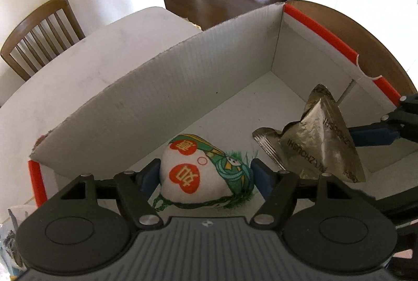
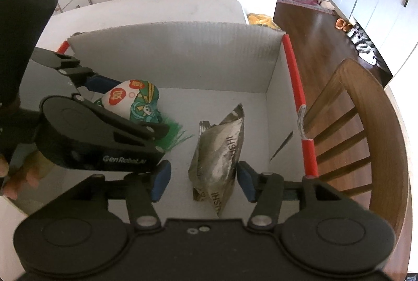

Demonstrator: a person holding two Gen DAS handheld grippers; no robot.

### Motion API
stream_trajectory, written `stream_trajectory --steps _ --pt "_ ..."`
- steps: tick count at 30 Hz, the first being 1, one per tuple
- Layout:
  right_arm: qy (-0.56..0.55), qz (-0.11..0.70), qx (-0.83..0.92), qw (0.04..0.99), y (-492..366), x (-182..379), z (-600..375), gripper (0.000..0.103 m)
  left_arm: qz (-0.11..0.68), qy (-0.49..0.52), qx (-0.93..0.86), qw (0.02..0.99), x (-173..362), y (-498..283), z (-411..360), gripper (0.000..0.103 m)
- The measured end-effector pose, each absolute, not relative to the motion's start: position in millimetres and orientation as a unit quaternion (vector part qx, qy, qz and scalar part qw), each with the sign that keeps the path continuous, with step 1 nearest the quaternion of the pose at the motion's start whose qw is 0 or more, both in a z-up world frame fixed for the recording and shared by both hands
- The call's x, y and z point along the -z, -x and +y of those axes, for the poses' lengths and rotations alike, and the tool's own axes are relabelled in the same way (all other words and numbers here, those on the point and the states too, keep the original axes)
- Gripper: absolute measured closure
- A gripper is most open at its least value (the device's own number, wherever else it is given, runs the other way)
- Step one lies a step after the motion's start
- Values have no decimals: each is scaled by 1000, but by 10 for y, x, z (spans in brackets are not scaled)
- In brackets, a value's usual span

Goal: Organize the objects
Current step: 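Carry both items into the red shoebox and open both grippers, then withdraw both grippers from the shoebox back over the table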

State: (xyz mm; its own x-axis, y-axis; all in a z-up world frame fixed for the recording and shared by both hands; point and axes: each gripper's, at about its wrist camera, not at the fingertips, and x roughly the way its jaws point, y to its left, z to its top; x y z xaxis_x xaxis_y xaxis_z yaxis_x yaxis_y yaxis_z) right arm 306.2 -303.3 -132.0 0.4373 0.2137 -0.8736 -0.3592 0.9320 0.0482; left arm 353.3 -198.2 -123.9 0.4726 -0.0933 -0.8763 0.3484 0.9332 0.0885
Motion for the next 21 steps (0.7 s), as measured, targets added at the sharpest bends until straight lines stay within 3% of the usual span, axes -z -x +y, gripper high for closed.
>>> stream_trajectory --steps 6,21 --pt "69 493 -168 850 -2992 1175 -3081 40 482 -123 132 857 1114 -3446 -1934 20" --pt "70 457 -185 867 -2737 773 -3057 24 432 -107 145 884 698 -3141 -1699 16"
